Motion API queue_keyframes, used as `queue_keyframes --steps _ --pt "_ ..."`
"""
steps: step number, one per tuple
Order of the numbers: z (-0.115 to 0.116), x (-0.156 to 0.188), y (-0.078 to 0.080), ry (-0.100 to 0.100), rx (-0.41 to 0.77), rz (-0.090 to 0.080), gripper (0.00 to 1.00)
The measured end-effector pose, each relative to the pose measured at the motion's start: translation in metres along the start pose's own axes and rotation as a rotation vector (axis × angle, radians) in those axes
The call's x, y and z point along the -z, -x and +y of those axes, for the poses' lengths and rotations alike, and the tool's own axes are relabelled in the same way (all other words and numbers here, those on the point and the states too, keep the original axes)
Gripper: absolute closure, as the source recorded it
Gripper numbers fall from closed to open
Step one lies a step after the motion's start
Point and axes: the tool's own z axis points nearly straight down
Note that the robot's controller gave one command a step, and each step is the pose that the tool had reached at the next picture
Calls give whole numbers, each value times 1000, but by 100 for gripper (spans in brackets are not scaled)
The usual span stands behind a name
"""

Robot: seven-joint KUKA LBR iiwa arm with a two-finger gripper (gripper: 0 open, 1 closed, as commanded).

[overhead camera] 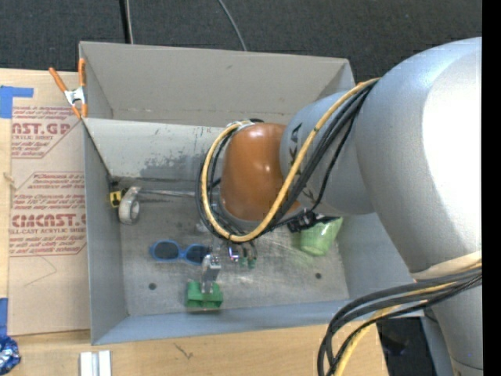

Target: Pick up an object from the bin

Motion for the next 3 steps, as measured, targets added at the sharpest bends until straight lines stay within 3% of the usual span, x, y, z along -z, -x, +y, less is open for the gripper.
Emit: queue_keyframes --steps 1,2,3 --pt "0 -6 -4 -1 0 11 100" --pt "18 108 26 2 11 2 100" --pt "45 179 15 3 435 4 100"
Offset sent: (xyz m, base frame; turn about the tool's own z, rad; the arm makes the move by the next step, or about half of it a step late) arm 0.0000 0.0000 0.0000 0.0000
